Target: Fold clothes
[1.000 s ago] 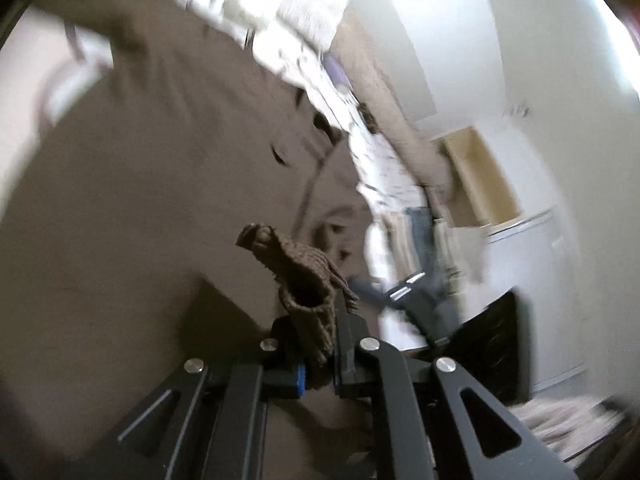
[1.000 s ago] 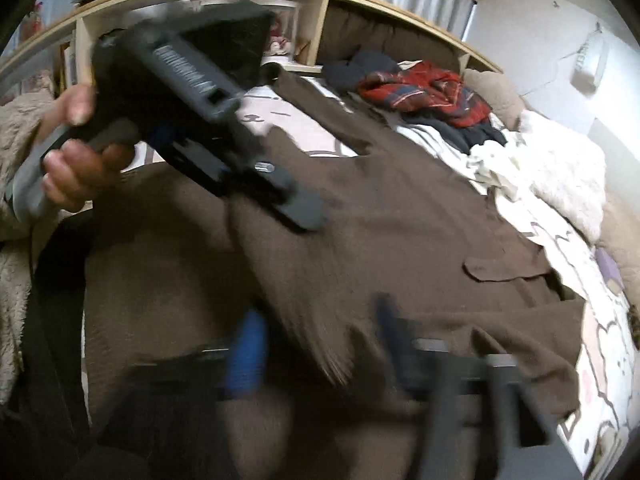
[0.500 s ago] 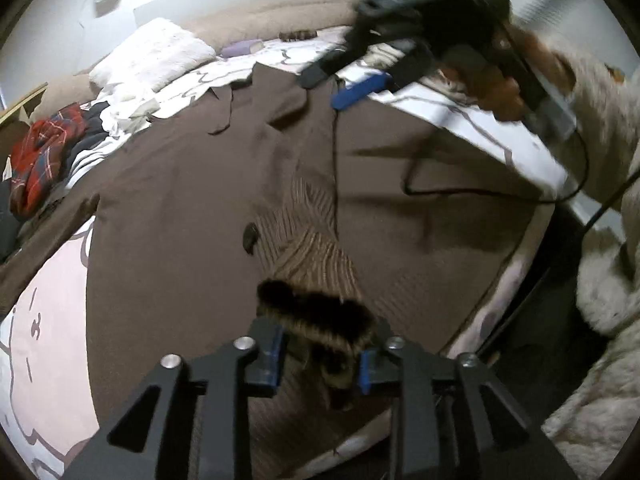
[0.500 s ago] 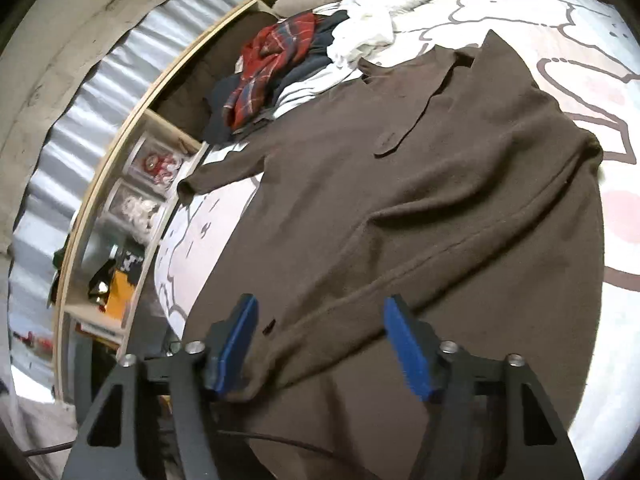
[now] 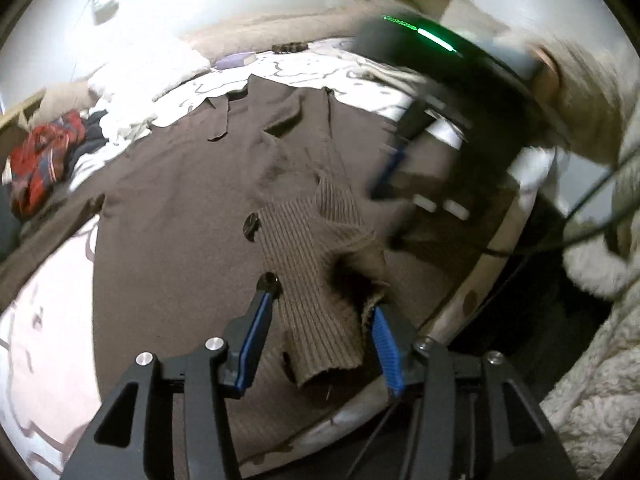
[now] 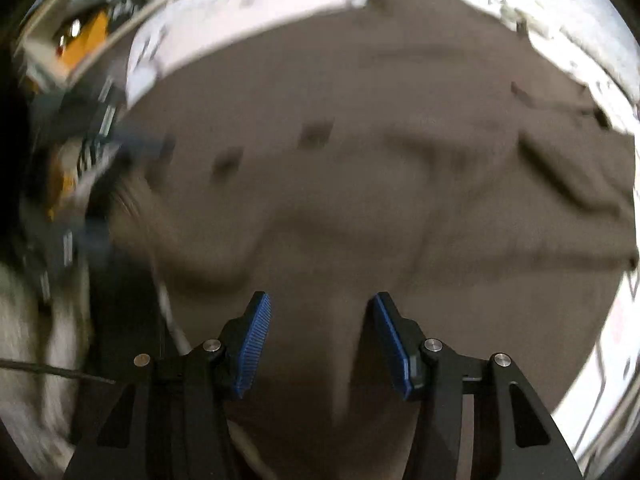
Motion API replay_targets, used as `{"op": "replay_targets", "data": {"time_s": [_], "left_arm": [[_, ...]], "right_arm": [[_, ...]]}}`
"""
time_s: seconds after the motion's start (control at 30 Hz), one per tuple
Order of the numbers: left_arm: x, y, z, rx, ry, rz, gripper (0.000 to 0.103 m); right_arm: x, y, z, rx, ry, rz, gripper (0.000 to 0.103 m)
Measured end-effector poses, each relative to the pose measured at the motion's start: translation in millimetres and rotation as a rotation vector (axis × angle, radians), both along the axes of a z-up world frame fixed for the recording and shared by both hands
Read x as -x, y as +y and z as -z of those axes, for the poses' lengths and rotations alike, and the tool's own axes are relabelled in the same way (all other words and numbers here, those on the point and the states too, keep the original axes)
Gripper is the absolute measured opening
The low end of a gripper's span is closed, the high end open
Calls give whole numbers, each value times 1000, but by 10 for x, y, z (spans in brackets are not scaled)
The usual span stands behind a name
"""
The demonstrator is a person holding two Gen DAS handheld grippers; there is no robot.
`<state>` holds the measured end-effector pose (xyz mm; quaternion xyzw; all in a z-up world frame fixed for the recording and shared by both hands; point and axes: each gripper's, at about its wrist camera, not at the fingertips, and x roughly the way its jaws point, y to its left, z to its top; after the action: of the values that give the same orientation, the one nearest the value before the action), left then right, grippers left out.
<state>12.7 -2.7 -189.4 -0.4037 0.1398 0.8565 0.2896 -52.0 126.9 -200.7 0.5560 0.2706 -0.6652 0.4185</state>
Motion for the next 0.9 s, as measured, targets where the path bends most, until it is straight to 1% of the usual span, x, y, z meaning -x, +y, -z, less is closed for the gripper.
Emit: {"op": "replay_targets", "data": {"time_s": [0.07,0.13,0.2,0.23,0.3,0.37,0.4,0.47,0.5,0.53,0.63,0.7,0.77,0.83,0.9], "left_arm": [[46,-68,-36,-83,-43,-22,50],[27,-167,-109,-195,-90,-44,50],[12,-278,-177,-307,-137,-60,57],[7,-327,-201,-352,-158,-68,62],[14,-344,-180,-357,-183,-93,63],[21,-361,-158,-362,-208,-117,63],[25,-370,-148,-365,-220,-130,63],[32,-387,-126,-370,-245,-154,63],[35,-395,-116,-373,-257,-167,63],[39,-404,-105,-375,-270,-179,63],[50,-429,-73,-383,-307,-216,63],[86,-413,-9,-378,-344,-233,63],[135,-354,77,-365,-387,-242,63],[163,-264,146,-339,-421,-241,63],[195,-198,204,-297,-433,-247,63]], "right_arm": [[-125,153,-34,-3,16,32,54],[-129,260,-144,48,7,110,54],[-50,291,-332,175,26,185,54],[16,259,-410,223,46,220,54],[167,110,-498,280,79,254,54],[310,-140,-456,292,101,228,54],[372,-259,-415,283,110,213,54],[406,-424,-185,151,113,160,54],[340,-396,-79,101,107,139,54],[235,-326,-16,72,104,115,54],[-74,-17,-11,89,136,81,54],[-213,185,-18,94,121,111,54],[-297,333,-59,100,101,164,54],[-369,474,-107,112,81,224,54],[-406,572,-170,144,66,270,54]]}}
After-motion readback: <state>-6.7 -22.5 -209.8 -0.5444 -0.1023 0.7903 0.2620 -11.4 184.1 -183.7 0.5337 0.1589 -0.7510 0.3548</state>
